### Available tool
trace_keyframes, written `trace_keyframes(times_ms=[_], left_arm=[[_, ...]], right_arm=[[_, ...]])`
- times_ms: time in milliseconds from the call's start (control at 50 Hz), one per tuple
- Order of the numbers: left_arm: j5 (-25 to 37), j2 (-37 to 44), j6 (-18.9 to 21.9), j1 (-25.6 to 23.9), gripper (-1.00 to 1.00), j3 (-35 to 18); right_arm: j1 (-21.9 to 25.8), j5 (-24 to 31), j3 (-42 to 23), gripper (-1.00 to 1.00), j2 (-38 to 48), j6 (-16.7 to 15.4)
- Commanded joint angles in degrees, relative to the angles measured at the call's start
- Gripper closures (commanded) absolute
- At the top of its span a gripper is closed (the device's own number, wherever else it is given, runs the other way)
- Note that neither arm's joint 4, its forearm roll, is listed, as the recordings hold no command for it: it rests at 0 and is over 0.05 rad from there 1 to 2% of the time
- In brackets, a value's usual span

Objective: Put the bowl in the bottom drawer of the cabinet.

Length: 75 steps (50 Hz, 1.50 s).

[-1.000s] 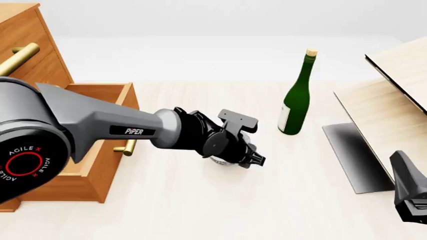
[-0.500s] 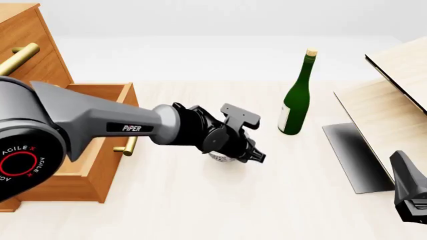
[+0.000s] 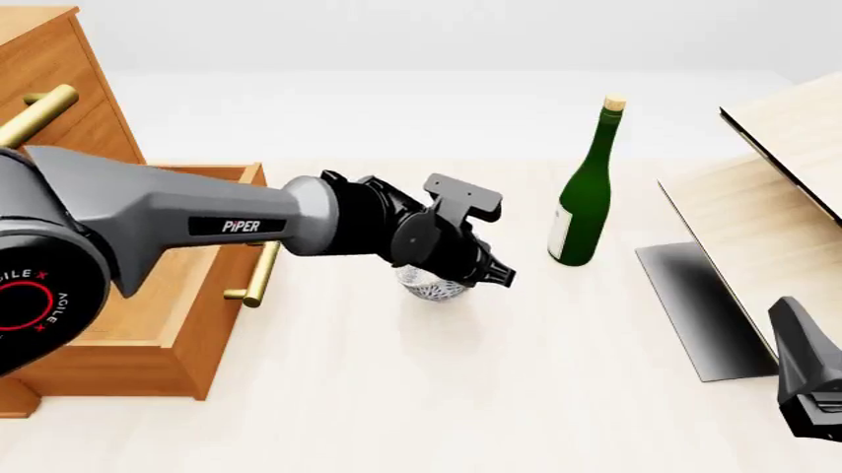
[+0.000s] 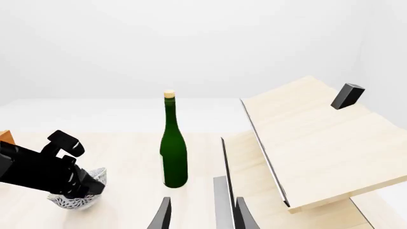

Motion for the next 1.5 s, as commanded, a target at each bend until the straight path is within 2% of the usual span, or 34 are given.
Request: trace_keyframes(times_ms=[20, 740, 1000, 1500], left_arm=[[-0.5, -1.67, 1.61, 0.76, 1.0, -0.3], [-3.3, -9.51, 4.23, 0.86, 1.0, 2.21], [-4.25, -12.72, 5.64, 0.62, 1.0, 4.2], [-5.34, -19.48, 7.03, 3.23, 1.0, 9.15]], right_arm=[[0.0, 0.0, 0.0, -1.0, 0.0, 0.0], [-0.02, 0.0, 0.0, -1.0, 0.0, 0.0], [0.0, 0.0, 0.0, -1.0, 0.01, -0.01], [0.0, 0.0, 0.0, -1.0, 0.0, 0.01]])
